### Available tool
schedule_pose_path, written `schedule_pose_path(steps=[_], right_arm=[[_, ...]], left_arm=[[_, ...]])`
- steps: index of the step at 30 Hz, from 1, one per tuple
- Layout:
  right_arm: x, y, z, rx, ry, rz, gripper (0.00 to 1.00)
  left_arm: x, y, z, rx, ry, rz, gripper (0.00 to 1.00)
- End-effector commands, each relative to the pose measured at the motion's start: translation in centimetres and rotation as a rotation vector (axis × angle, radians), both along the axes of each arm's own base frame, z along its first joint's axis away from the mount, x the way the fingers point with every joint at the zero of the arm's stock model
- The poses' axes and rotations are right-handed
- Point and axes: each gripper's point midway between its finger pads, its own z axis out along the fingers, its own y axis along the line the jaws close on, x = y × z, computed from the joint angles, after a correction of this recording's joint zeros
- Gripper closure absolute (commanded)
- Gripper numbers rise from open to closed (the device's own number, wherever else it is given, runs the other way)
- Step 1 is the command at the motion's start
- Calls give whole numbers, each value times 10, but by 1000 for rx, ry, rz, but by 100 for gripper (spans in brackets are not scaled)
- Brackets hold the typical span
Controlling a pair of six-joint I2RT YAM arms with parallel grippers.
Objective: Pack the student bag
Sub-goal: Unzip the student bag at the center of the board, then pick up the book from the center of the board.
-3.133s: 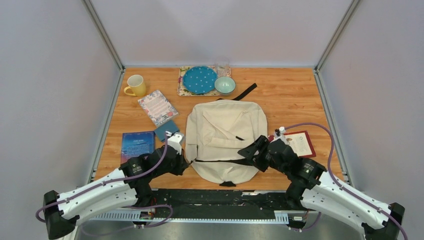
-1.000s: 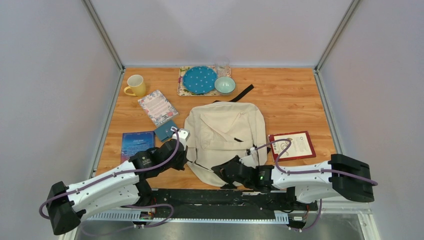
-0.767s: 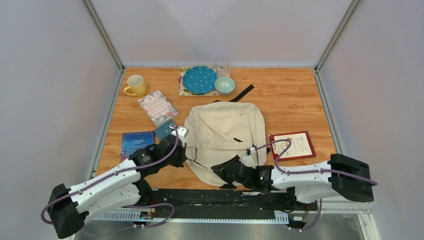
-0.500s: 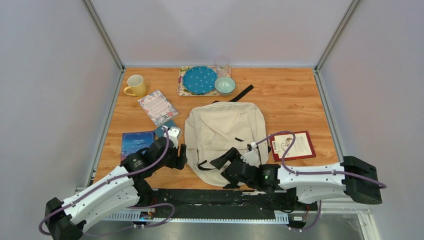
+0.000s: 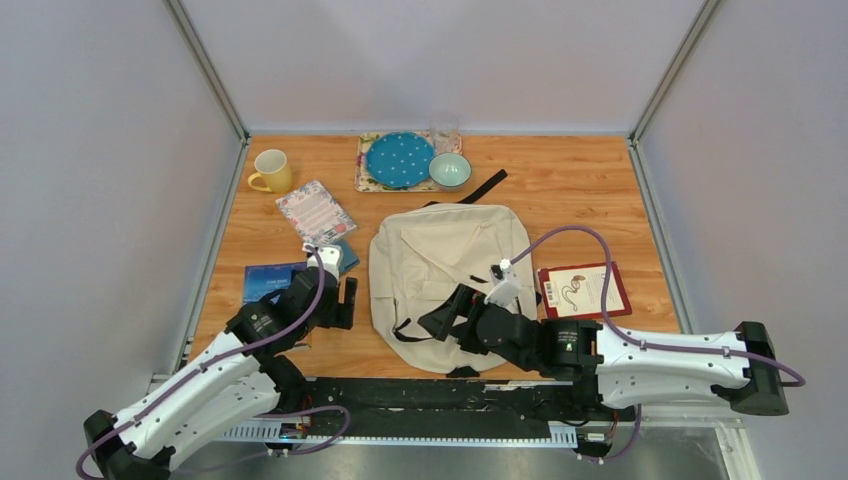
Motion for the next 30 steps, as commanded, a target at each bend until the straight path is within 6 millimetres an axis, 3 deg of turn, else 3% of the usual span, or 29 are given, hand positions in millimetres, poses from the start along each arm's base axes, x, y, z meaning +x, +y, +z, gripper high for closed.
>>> schedule_pose_path(steps=[1,6,7,9,10,11,12,13,15,18,19,20,21,23,24,26,27,30], right_arm=[[-2,-3,15,-71,-81,67,9],[4,14,31,-134,-172,121,7],[7,20,29,-164,-183,130,6],[12,32,43,-183,-226,177,5],[23,36,36,-217,-219,172,4],[28,41,35,-225,-215,188,4],[26,52,44,-192,-196,245,4],[41,56,31,-232,-177,250,4],[45,72,36,-207,-169,309,4],[54,97,13,-246,-142,398,4],[58,108,21,-230,-154,418,4],[53,116,19,-224,-137,466,4],[50,126,3,-244,-102,508,4],[43,144,8,-219,-88,588,4],[41,150,-9,-248,-51,614,4],[37,160,-13,-241,-26,659,5],[37,163,-26,-258,-1,668,5],[38,169,-38,-269,10,679,5]], left_arm=[[17,22,23,33,-55,81,13],[35,47,24,5,12,182,13],[42,59,28,-32,23,235,13],[49,76,27,-60,57,303,13],[53,79,33,-102,61,315,13],[56,101,35,-124,62,408,13],[59,108,33,-144,78,439,13],[61,113,33,-170,85,473,13],[62,128,29,-187,106,559,13],[61,150,24,-228,97,708,13],[59,153,18,-249,100,745,13],[57,159,14,-252,98,774,13],[53,170,12,-249,84,822,13],[45,181,-2,-233,92,878,12],[40,181,-12,-233,116,888,12],[34,190,-21,-207,129,926,12],[31,190,-29,-204,151,926,12],[22,195,-45,-185,194,956,11]])
